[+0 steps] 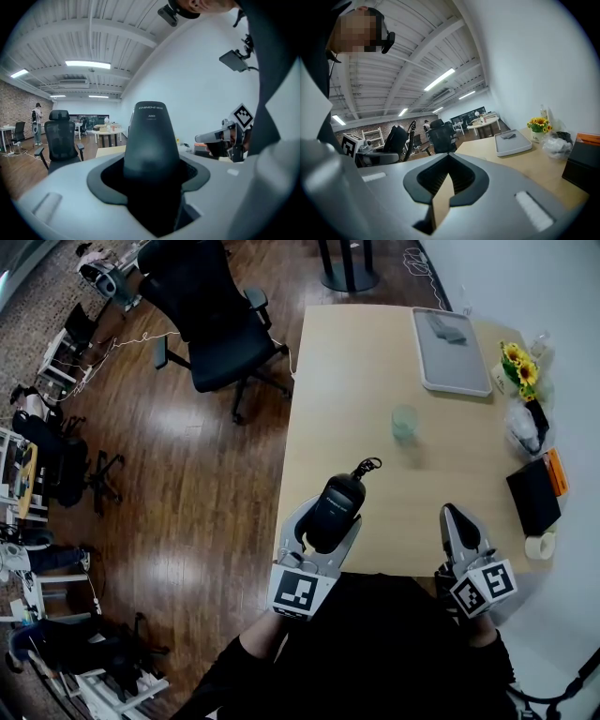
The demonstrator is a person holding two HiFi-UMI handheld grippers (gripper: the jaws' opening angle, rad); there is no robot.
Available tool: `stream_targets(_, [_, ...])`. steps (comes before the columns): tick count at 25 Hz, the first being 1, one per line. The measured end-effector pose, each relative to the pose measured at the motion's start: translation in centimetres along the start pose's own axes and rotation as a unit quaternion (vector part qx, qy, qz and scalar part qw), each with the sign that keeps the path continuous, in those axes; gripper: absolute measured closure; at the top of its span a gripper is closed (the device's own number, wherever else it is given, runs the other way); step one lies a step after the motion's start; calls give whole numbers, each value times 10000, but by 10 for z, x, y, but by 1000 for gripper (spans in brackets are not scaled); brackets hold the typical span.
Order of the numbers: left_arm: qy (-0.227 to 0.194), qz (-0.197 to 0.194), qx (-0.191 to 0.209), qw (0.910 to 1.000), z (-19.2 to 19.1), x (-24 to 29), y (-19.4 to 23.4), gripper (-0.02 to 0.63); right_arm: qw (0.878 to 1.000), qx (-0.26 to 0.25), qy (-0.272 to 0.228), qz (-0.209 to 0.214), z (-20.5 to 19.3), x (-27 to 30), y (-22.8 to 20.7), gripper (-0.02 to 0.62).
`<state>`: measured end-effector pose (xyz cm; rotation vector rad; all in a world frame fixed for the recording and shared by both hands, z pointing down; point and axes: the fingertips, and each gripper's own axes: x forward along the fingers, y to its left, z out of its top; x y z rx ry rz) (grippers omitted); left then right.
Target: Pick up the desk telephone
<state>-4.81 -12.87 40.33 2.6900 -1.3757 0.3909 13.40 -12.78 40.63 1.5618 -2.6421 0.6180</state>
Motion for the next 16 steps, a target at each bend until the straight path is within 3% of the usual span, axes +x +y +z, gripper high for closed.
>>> stream_targets(16, [-93,-17,-103,9999,-1,-3,-7,345,10000,-5,11,11,-3,-6,-1,595])
